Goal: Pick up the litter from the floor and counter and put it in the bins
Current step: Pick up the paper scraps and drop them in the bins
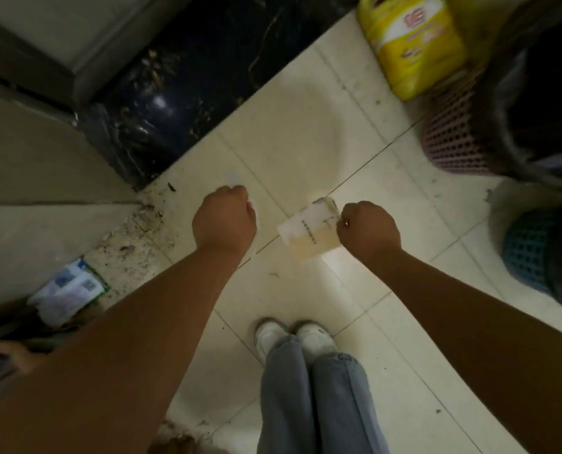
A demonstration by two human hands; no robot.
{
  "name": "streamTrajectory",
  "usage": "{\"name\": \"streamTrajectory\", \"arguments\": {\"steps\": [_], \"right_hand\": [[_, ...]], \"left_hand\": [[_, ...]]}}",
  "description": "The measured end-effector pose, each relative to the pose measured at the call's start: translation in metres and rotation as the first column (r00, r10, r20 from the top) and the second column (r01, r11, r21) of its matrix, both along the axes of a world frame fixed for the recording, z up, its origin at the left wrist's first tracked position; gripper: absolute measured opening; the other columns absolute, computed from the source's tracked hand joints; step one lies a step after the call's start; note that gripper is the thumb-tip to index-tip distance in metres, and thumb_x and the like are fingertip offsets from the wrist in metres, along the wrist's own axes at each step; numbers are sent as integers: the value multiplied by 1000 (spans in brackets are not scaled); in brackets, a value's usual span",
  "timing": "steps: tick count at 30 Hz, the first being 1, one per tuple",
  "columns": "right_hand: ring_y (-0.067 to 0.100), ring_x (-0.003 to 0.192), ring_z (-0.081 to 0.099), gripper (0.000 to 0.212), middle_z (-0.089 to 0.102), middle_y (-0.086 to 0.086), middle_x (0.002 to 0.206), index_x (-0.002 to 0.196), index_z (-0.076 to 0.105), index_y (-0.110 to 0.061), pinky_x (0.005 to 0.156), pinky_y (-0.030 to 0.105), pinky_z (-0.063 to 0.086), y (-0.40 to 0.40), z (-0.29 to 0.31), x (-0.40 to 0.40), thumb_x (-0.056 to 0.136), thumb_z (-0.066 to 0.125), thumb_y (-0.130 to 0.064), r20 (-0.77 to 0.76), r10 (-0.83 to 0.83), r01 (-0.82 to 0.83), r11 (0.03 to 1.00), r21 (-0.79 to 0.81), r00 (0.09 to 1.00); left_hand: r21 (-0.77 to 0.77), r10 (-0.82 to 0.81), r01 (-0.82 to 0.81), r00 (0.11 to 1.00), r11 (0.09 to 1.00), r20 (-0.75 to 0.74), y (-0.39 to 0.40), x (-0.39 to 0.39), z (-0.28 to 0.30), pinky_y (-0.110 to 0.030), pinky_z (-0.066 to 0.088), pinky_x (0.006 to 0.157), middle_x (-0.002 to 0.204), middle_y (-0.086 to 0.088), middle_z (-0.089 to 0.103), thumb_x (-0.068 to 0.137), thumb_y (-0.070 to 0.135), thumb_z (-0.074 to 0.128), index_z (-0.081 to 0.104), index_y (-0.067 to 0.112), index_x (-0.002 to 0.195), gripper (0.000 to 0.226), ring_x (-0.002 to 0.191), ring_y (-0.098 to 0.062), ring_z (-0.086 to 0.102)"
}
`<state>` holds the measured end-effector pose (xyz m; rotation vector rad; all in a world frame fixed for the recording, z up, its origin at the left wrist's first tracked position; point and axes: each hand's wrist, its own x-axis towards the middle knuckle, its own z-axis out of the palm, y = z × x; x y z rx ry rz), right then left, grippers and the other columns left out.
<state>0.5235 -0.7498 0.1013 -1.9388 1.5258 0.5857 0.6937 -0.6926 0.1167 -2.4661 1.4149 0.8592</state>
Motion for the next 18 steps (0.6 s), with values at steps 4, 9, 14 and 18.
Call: {"name": "streamTrajectory", "arguments": {"steps": [4, 9, 14, 18], "right_hand": [[35, 101, 60, 25, 66, 22, 107, 102, 63, 2, 73, 32, 45, -48, 87, -55, 92, 47, -14, 76, -253, 260, 961, -92, 964], [31, 91, 59, 19, 65, 23, 98, 95, 64, -1, 71, 28, 39, -56, 166, -148, 91, 51, -14, 83, -497, 504, 854, -126, 864], [35, 104, 60, 25, 65, 25, 113, 107, 63, 2, 74, 30, 44, -35, 215, -266, 89, 52, -12, -46, -650, 640, 756, -134, 758], [37, 109, 58, 28, 65, 26, 114, 110, 63, 3, 86, 35, 47, -34, 221, -350, 88, 52, -11, -67, -749, 733, 661, -161, 660]], "left_hand": [[-101, -98, 93, 994, 991, -41, -49, -50, 80, -32, 51, 79, 114, -15, 63, 100, 15, 40, 59, 5, 116, 26, 102, -26, 61], [-162, -293, 267, 941, 950, -168, -70, -125, 149, -30, 48, 84, 121, -10, 59, 101, 16, 37, 56, 13, 125, 31, 110, -24, 56], [-218, -413, 364, 875, 905, -253, -86, -209, 206, -33, 48, 84, 122, -13, 56, 100, 15, 40, 58, 12, 125, 31, 106, -29, 58], [-263, -481, 413, 821, 872, -308, -100, -288, 219, -34, 47, 80, 115, -17, 58, 98, 10, 42, 63, 4, 114, 27, 100, -32, 59]]}}
